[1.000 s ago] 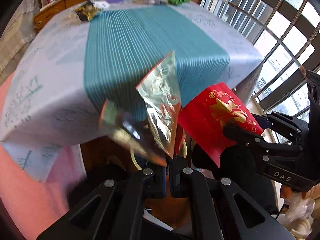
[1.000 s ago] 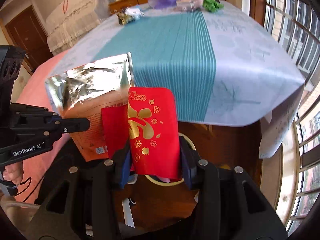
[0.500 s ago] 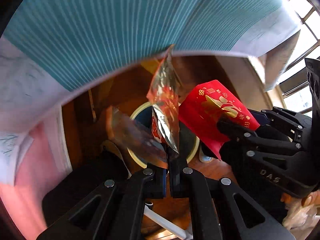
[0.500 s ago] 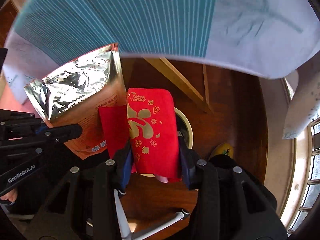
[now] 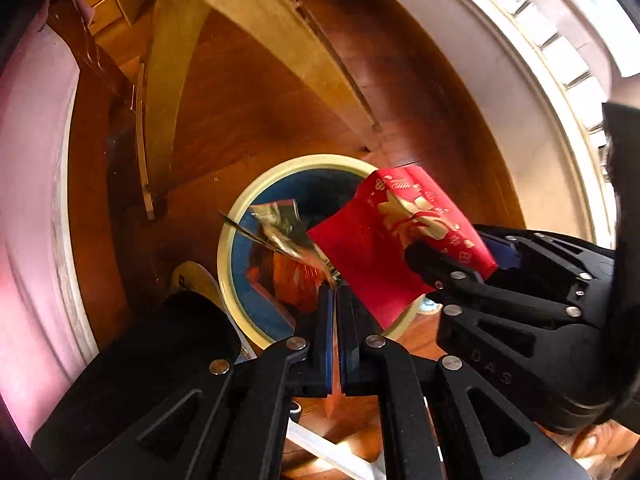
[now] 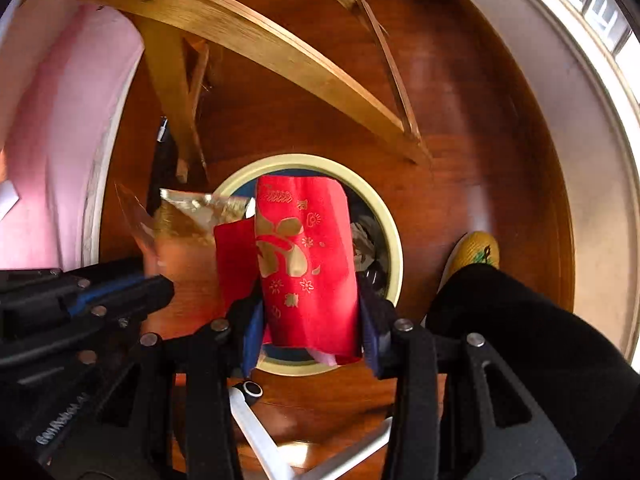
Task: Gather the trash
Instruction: 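Open both tools to drop the packets into the bin, then raise both tools back over the table toward the remaining trash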
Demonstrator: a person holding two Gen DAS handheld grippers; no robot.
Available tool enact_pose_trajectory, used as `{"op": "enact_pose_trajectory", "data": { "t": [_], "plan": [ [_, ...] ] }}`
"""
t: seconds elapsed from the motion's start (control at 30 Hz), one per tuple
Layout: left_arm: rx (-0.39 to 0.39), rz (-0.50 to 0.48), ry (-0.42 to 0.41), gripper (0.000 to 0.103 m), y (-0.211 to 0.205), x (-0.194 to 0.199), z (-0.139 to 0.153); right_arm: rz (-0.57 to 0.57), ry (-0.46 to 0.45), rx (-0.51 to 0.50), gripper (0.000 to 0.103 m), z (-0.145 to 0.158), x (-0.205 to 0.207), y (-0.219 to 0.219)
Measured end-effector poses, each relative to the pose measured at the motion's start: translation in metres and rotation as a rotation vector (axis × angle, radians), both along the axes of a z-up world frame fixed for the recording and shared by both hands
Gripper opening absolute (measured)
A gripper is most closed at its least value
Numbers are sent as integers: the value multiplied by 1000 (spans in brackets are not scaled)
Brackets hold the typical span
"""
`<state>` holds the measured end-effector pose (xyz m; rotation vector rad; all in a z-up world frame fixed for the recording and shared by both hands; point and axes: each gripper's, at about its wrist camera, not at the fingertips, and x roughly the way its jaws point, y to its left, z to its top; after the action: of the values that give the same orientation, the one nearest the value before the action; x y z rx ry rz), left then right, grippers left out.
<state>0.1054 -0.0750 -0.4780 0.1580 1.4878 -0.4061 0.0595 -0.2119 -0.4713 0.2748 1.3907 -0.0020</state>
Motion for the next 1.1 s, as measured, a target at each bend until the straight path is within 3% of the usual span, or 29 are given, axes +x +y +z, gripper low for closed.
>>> {"op": "enact_pose_trajectory", "data": {
  "t": [0.07,0.13,0.23,0.3,0.43,0.5,0.7,1.1],
  "plan": [
    [31,-6,-4,2,-3,3,-11,-11,0,7,38,-6,1,0],
    [74,-8,0,3,3,5,-23,-17,6,0,52,-13,1,0],
    [106,22,30,10,9,12,-34,-7,23,-18,61,-26,2,0],
    [130,43,33,32,17,20,-38,5,24,-29,62,-30,2,3],
    [140,98,33,48,32,24,-36,12,28,-50,65,-32,3,5],
    [149,117,20,64,40,26,-35,10,29,-61,65,-33,4,5],
    [151,149,-8,82,48,30,-28,6,35,-68,67,-37,4,2],
    [164,162,-38,85,51,21,-15,19,-8,-96,69,-18,-3,4]
  ]
}}
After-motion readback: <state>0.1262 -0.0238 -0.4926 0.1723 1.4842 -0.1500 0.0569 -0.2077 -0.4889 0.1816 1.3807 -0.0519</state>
